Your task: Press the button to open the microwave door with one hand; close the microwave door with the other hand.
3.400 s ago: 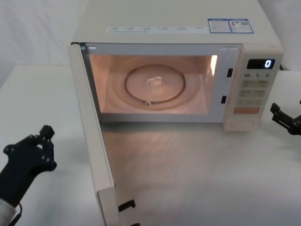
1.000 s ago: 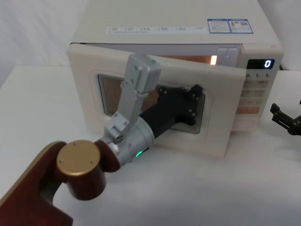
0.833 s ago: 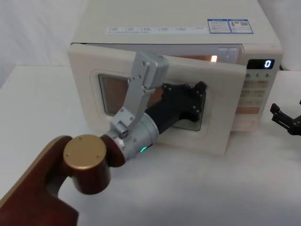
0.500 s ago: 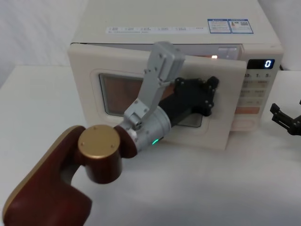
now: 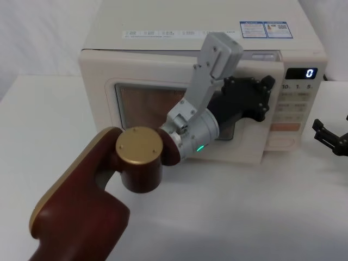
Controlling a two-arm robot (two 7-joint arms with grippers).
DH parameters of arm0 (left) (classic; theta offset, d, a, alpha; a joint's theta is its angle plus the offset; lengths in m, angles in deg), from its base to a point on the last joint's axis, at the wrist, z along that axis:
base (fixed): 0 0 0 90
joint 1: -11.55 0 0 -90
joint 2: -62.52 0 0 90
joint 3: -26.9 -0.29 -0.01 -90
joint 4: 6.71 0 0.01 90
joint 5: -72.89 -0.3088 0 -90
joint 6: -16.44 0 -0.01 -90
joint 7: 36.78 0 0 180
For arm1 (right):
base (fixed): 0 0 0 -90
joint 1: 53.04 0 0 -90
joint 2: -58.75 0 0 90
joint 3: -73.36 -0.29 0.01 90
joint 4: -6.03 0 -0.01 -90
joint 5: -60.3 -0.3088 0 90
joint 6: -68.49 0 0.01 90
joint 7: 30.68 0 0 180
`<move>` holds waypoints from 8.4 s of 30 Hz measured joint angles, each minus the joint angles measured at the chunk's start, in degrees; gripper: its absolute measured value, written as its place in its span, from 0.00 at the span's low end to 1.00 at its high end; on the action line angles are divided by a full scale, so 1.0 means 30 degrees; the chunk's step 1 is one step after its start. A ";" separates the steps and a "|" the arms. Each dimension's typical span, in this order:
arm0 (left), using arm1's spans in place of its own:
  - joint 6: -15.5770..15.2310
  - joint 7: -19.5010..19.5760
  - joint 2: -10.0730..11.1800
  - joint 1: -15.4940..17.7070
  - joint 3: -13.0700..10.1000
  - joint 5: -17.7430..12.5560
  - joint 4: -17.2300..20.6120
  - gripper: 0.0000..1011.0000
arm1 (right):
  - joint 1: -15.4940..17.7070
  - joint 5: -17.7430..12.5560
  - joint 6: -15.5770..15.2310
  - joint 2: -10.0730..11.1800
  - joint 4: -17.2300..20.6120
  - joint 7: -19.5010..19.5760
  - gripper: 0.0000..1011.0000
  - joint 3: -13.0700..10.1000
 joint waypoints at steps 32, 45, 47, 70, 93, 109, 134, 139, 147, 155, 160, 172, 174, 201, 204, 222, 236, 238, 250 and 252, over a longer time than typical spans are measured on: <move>0.0416 -0.0813 -0.0988 0.0391 0.0316 -0.1501 -0.1093 0.00 | 0.0000 0.0000 0.0000 0.0000 0.0000 0.0000 0.99 0.0000; 0.0245 -0.1033 -0.1347 0.0393 0.0513 -0.1981 -0.1357 0.00 | 0.0000 0.0000 0.0000 -0.0001 0.0000 0.0001 0.99 -0.0001; 0.0259 -0.1071 -0.1396 0.0368 0.0551 -0.2016 -0.1381 0.00 | 0.0001 0.0000 0.0000 -0.0001 0.0000 0.0000 0.99 0.0000; 0.0233 -0.1522 -0.1950 0.0180 0.0998 -0.2426 -0.1725 0.00 | 0.0001 0.0000 0.0000 -0.0001 0.0000 0.0000 0.99 0.0002; 0.0532 0.0918 -0.0194 -0.1368 0.0663 0.0031 0.0915 0.00 | 0.0001 0.0000 0.0000 -0.0002 0.0000 0.0001 0.99 -0.0001; 0.0073 -0.1709 0.1813 -0.6218 0.2314 0.0164 0.4535 0.00 | 0.0001 0.0000 0.0001 -0.0001 0.0000 0.0001 0.99 0.0000; 0.2690 -0.5009 0.2269 -1.2359 0.9617 0.0306 0.6080 0.00 | 0.0002 0.0000 0.0001 -0.0001 0.0000 0.0000 0.99 -0.0001; 0.3163 -0.5010 0.2149 -1.2475 1.0302 0.0280 0.5551 0.00 | 0.0001 0.0000 0.0001 -0.0001 0.0000 0.0001 0.99 -0.0001; 0.3584 -0.4933 0.1792 -1.2599 1.1032 0.0192 0.4733 0.00 | 0.0001 0.0001 0.0001 -0.0001 0.0001 0.0000 0.99 -0.0001; 0.3699 -0.4653 0.1323 -1.2616 1.1478 0.0185 0.4283 0.00 | 0.0001 0.0000 0.0001 -0.0001 -0.0001 0.0000 0.99 -0.0001; 0.3644 -0.4651 0.0984 -1.2650 1.1653 0.0095 0.4229 0.00 | 0.0001 0.0000 0.0001 -0.0001 0.0000 0.0001 0.99 -0.0001; 0.3597 -0.4678 0.0921 -1.2688 1.1683 -0.0004 0.4227 0.00 | 0.0001 0.0001 0.0001 -0.0001 -0.0001 0.0001 0.99 -0.0001; 0.3597 -0.4677 0.0927 -1.2686 1.1678 0.0003 0.4227 0.00 | 0.0002 0.0001 0.0001 -0.0001 0.0000 0.0002 0.99 -0.0001; 0.3596 -0.4676 0.0985 -1.2668 1.1657 0.0074 0.4231 0.37 | 0.0001 0.0000 0.0001 -0.0001 0.0000 0.0001 0.99 -0.0001; 0.3597 -0.4676 0.0987 -1.2668 1.1658 0.0074 0.4230 0.47 | 0.0001 0.0000 0.0001 -0.0001 0.0000 0.0000 0.99 0.0000; 0.3598 -0.4676 0.0986 -1.2669 1.1658 0.0073 0.4231 0.99 | 0.0001 0.0000 0.0001 -0.0002 0.0000 0.0000 0.99 -0.0001; 0.3598 -0.4676 0.0985 -1.2668 1.1658 0.0072 0.4231 0.99 | 0.0001 0.0000 0.0001 -0.0001 0.0001 0.0000 0.99 -0.0001; 0.3598 -0.4676 0.0985 -1.2668 1.1658 0.0072 0.4231 0.99 | 0.0001 0.0000 0.0001 -0.0001 0.0001 0.0001 0.99 -0.0001; 0.3598 -0.4676 0.0986 -1.2668 1.1658 0.0073 0.4232 0.99 | 0.0002 0.0000 0.0001 -0.0002 0.0000 0.0001 0.99 -0.0001; 0.3597 -0.4676 0.0985 -1.2669 1.1658 0.0072 0.4231 0.99 | 0.0001 0.0000 0.0001 -0.0001 0.0000 0.0000 0.99 0.0000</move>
